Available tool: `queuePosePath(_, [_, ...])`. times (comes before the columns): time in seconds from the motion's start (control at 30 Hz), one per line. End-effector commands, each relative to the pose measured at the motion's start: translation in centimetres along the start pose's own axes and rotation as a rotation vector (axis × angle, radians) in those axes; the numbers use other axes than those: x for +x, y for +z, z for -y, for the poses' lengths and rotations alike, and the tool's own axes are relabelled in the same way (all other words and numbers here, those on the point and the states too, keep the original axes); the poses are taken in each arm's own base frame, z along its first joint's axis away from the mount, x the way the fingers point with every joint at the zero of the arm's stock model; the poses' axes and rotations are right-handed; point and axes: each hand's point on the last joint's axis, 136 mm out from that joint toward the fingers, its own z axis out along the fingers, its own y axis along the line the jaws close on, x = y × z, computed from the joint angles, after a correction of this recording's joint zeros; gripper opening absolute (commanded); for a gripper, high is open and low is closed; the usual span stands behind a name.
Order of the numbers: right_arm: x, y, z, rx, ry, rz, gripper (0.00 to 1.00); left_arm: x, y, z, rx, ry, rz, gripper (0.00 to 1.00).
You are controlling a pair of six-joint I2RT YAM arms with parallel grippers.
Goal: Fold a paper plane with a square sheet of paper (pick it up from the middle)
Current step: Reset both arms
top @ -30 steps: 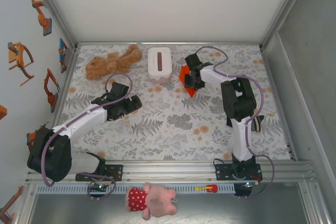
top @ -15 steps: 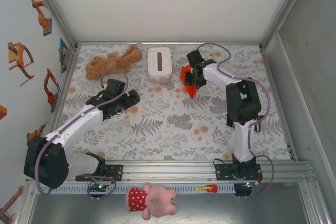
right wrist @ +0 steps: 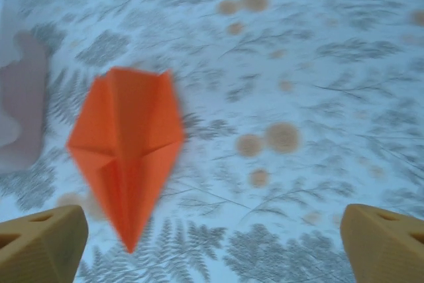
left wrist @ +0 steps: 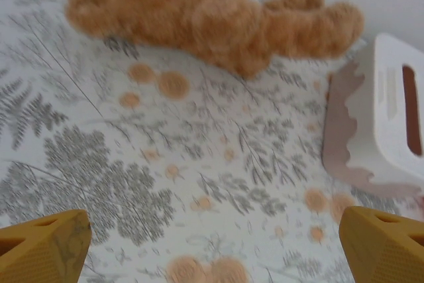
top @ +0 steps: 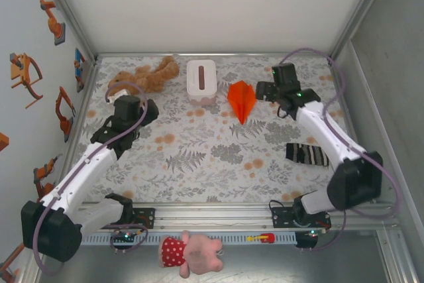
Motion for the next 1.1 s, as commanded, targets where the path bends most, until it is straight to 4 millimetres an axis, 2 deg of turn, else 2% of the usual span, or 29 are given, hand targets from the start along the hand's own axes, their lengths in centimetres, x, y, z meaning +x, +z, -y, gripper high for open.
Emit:
queuePosePath(0.0, [-0.8,-2.8,6.7,0.254,0.045,0.161,0.99,-2.4,0.4,-2.2,-0.075,0.063,0.169,0.96])
queuePosePath(0.07, [0.1,-4.2,10.1,0.355,0.097,0.228,0.99,-2.9,0.9,-3.5,-0.096,0.072,0.216,0.96])
queuePosePath(0.17, [2.0,-4.9,13.5,0.432,0.191,0.283,0.99,-2.7,2.0,-5.9,-0.145,0.09,0.242,0.96])
queuePosePath(0.23, [3.1,-4.5,14.7,0.456,0.223,0.31,0.99,-2.6,2.5,-6.9,-0.163,0.136,0.282,0.96])
queuePosePath(0.4, [5.9,-1.9,16.6,0.495,0.223,0.319,0.99,-1.9,3.9,-8.6,-0.167,0.212,0.315,0.96])
queuePosePath(0.5, [6.9,-0.2,17.0,0.512,0.16,0.348,0.98,-0.8,5.3,-9.0,-0.12,0.241,0.274,0.96])
queuePosePath(0.63, [7.4,2.0,16.9,0.511,0.106,0.352,0.98,0.5,6.8,-8.2,0.004,0.267,0.265,0.96])
queuePosePath(0.73, [7.6,3.8,15.8,0.451,0.058,0.37,0.98,1.3,7.6,-7.4,0.089,0.282,0.277,0.96])
queuePosePath(0.9, [7.2,5.5,13.7,0.304,0.002,0.418,0.98,1.3,8.4,-6.4,0.144,0.331,0.28,0.96])
queuePosePath(1.07, [8.0,7.8,12.2,0.183,-0.033,0.411,0.98,2.2,10.2,-6.5,0.178,0.33,0.258,0.96])
